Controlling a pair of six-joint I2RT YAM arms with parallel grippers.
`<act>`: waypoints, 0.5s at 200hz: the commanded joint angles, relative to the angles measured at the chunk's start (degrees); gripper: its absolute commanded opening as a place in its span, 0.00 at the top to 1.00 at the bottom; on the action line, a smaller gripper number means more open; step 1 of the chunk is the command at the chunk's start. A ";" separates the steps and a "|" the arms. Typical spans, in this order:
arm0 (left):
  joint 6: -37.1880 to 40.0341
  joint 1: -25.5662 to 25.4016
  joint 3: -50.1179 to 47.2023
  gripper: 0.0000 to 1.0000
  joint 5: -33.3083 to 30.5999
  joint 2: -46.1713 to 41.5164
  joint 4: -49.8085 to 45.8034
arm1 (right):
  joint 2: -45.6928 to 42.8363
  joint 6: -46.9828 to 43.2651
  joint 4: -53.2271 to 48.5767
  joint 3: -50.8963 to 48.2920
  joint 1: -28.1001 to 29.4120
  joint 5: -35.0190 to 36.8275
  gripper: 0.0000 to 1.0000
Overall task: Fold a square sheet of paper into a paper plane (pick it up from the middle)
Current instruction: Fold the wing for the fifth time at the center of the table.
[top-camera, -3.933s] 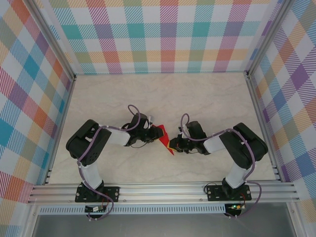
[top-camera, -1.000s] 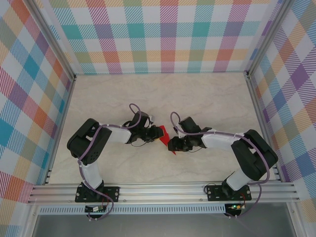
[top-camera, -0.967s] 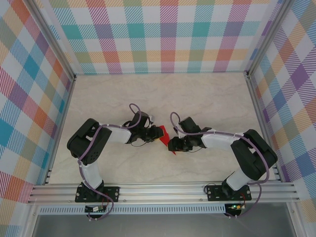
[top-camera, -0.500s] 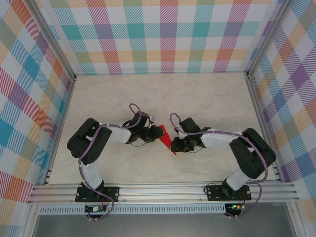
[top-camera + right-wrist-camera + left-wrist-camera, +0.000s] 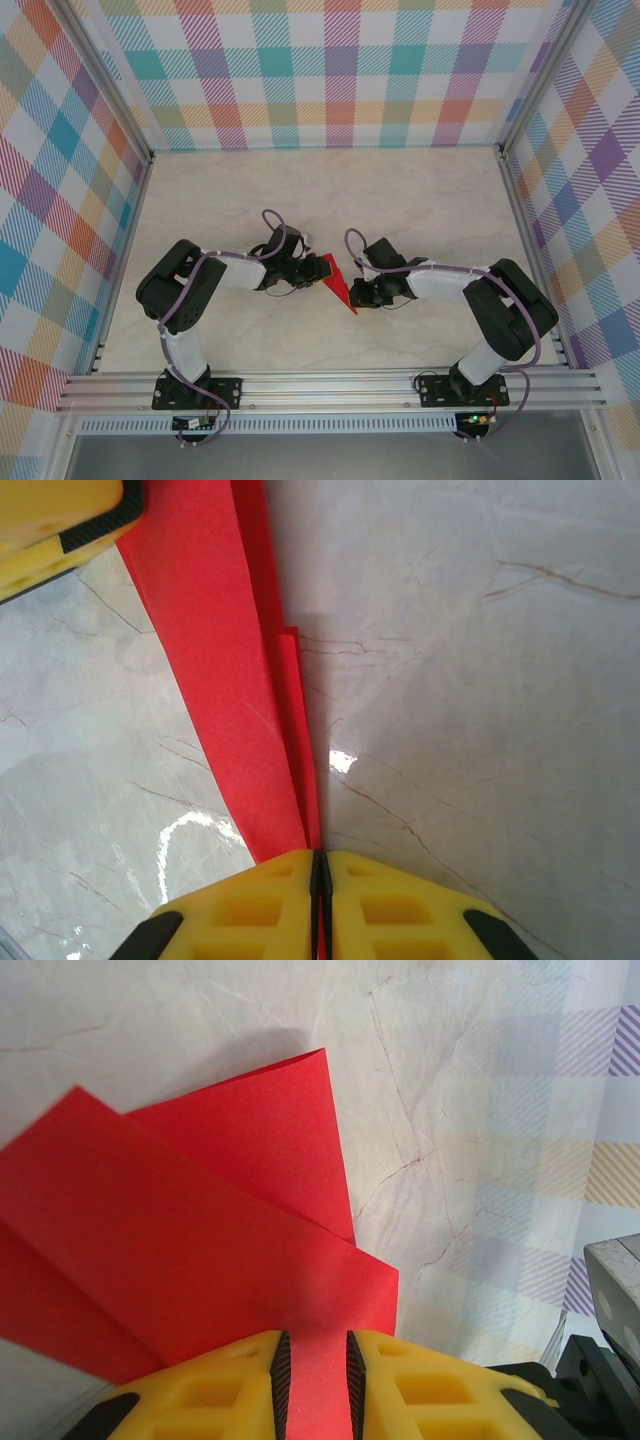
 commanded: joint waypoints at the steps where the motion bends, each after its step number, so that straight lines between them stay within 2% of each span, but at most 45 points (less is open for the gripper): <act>1: 1.55 -0.63 -0.16 0.76 -2.25 4.47 -3.88 | 2.30 0.93 -2.51 -0.53 0.41 1.43 0.89; 75: 2.19 -0.63 0.43 0.77 -2.80 5.26 -6.28 | -7.11 4.52 -3.79 1.46 0.23 1.80 0.82; 89: 2.33 -0.61 0.47 0.77 -2.71 5.17 -6.51 | -7.68 5.01 -1.79 1.51 0.19 -0.62 0.83; 100: 2.45 -0.63 0.48 0.77 -2.84 5.23 -6.51 | -7.17 5.38 1.28 1.51 0.21 -5.19 0.86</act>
